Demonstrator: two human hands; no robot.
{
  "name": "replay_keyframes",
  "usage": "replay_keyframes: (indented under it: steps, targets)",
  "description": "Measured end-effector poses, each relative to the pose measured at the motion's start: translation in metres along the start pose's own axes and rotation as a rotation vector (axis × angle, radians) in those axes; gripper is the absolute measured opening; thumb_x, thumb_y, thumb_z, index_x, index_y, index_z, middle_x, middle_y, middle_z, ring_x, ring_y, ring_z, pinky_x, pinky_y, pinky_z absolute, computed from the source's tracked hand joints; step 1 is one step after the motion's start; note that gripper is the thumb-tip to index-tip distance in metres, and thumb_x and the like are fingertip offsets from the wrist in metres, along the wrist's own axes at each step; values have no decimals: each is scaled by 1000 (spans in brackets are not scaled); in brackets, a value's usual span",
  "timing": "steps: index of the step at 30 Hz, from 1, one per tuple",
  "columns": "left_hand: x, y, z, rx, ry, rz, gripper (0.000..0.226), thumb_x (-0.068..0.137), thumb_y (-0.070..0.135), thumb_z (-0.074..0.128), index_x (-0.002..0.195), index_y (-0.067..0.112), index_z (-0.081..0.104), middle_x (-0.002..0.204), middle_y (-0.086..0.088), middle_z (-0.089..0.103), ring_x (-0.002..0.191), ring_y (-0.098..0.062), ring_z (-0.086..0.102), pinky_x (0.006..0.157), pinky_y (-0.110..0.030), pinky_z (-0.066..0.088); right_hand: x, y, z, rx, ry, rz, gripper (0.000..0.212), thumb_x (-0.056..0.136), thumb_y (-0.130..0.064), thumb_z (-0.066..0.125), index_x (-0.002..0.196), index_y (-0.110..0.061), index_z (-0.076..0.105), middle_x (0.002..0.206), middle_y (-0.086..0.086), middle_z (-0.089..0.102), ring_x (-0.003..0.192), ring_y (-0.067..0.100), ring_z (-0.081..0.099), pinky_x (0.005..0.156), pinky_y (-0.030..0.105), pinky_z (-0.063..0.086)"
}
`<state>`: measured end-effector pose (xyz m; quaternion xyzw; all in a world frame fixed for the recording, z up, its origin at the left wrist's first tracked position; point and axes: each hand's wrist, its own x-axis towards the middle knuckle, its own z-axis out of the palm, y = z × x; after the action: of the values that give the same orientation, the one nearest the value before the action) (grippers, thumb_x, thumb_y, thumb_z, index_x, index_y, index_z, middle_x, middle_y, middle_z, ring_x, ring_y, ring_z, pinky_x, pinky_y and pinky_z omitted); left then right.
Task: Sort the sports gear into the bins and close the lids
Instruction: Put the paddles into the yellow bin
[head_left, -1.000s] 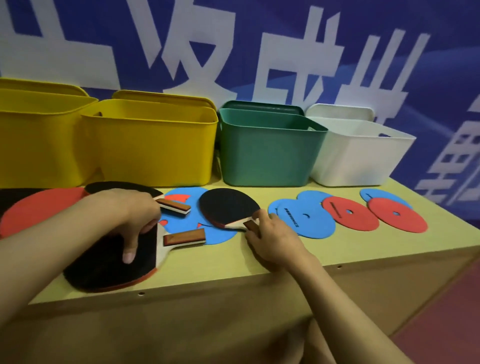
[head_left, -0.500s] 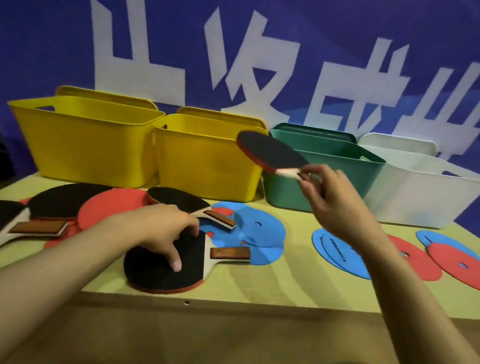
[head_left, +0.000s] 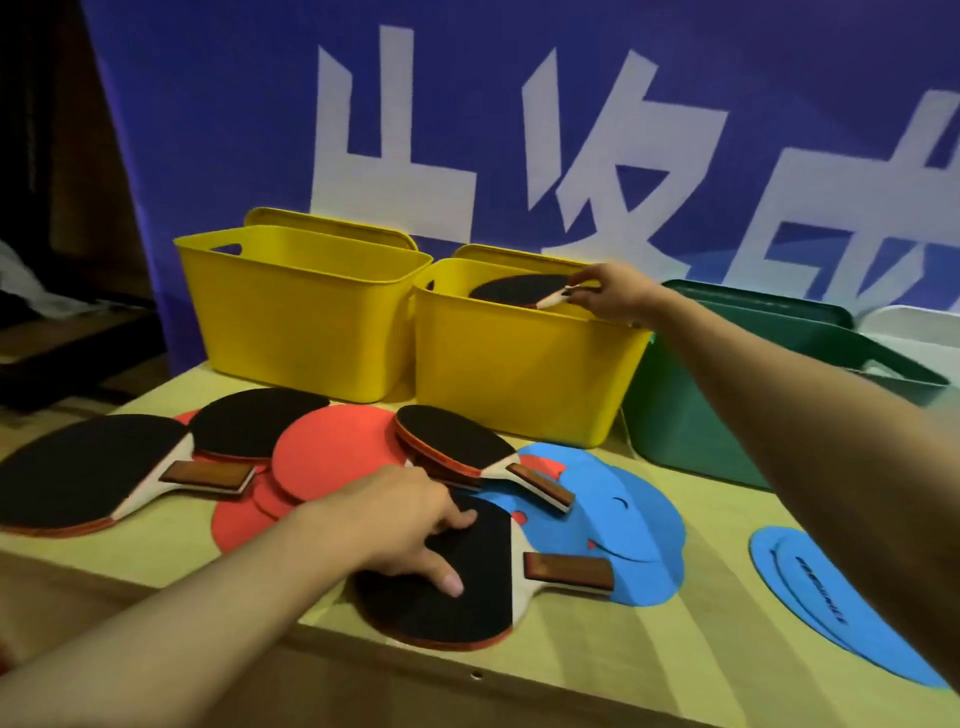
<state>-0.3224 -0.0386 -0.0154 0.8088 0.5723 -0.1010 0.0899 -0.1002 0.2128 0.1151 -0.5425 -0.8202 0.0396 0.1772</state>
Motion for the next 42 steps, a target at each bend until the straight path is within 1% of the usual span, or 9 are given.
replay_keyframes:
  steps: [4,9,11,14,16,21,26,34,42]
  targets:
    - [5,-4,-1,8,24,26,86,78,73,69,153,42,41,132,7,67,117,-16,61,96,-37,52,-2,8,14,-16,135,34,35,103,-28,52,136,-21,57,138,15,55,131,34,44,112,47,33]
    - [8,-9,-1,-18,47,36,82,78,72,70,150,42,45,128,13,69,114,-9,62,77,-23,47,-111,-26,32,71,448,-336,21,98,-24,54,118,-24,64,111,-1,55,105,15,51,91,32,46]
    - [8,-9,-4,-29,40,32,76,83,68,69,150,41,46,128,14,69,115,-7,62,73,-20,41,-155,-31,60,53,303,-384,19,97,-31,57,114,-26,62,104,-5,56,93,9,54,83,31,51]
    - [5,-3,-12,-12,20,33,71,88,66,65,151,39,46,131,12,68,118,-8,62,83,-24,46,-188,-24,111,-72,-109,-197,52,94,-59,55,133,-24,52,122,-1,51,110,17,52,94,36,49]
    - [3,2,-14,14,8,32,75,87,70,63,152,37,45,133,10,66,119,-12,61,90,-27,49,-191,-17,137,-119,-223,-127,63,93,-67,50,136,-22,49,125,4,48,116,24,47,99,41,46]
    - [-6,25,-12,193,15,18,90,81,81,58,156,33,39,142,-2,59,127,-27,55,97,-39,47,-180,-5,148,8,-191,-76,54,98,-61,45,132,-20,56,118,6,52,112,24,49,97,39,45]
    - [-14,29,-12,312,151,100,82,83,83,52,151,38,40,145,3,55,129,-23,51,90,-41,52,-189,-6,146,-175,-112,-193,51,102,-58,36,132,-22,55,121,5,50,114,24,48,93,44,49]
    - [-21,12,9,155,80,91,89,87,83,35,161,36,17,165,5,27,144,-20,33,118,-40,33,-195,-8,140,-274,-59,-246,47,104,-55,32,132,-21,51,123,5,51,111,23,50,88,40,52]
    - [-20,4,29,75,108,84,72,95,78,28,158,46,12,162,9,14,149,-17,15,120,-42,24,-184,-9,136,-194,-193,-196,44,104,-53,37,121,-17,56,116,5,53,106,23,53,86,43,52]
